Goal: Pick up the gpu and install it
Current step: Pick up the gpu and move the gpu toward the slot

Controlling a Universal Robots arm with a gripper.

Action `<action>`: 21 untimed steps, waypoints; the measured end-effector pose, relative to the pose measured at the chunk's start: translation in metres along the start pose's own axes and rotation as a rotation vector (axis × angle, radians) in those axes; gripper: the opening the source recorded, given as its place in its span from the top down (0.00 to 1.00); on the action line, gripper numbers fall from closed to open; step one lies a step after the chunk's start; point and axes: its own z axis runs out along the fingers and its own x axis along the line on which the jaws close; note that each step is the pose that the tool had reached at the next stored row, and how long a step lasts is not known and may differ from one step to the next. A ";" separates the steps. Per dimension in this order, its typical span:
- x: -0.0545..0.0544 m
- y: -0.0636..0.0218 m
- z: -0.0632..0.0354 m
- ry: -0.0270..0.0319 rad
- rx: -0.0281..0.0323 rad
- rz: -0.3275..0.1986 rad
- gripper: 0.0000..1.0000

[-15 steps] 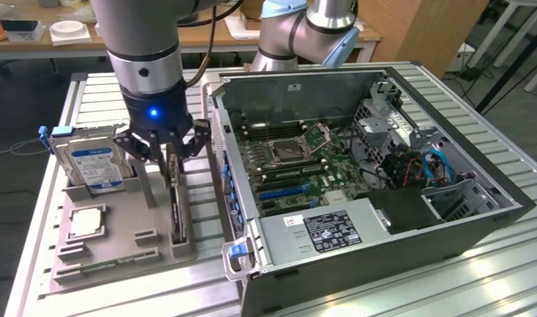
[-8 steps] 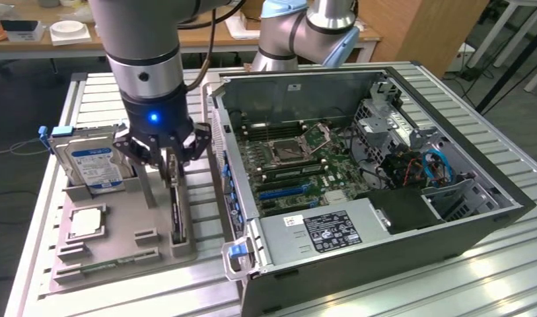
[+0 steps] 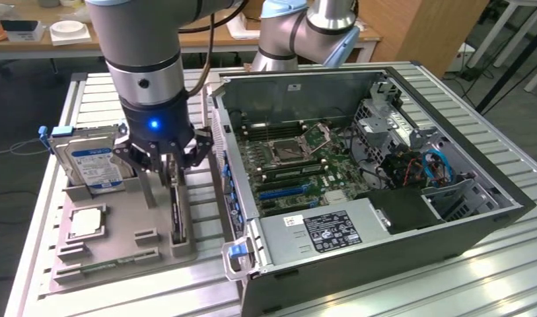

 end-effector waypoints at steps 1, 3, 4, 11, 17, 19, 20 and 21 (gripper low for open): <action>0.000 -0.0015 0.0000 -0.0001 -0.0001 0.000 0.64; 0.000 -0.0028 0.0000 0.0000 0.0000 0.000 0.64; 0.000 -0.0028 0.0000 0.0000 0.0000 0.000 0.64; 0.000 -0.0030 0.0000 0.0000 -0.0007 0.000 0.52; 0.000 -0.0031 0.0044 -0.0008 -0.0008 0.000 0.45; 0.000 -0.0034 0.0074 -0.0009 -0.0008 0.000 0.45; 0.000 -0.0035 0.0092 -0.0008 -0.0007 0.000 0.45; 0.000 -0.0037 0.0110 -0.0009 -0.0007 0.000 0.45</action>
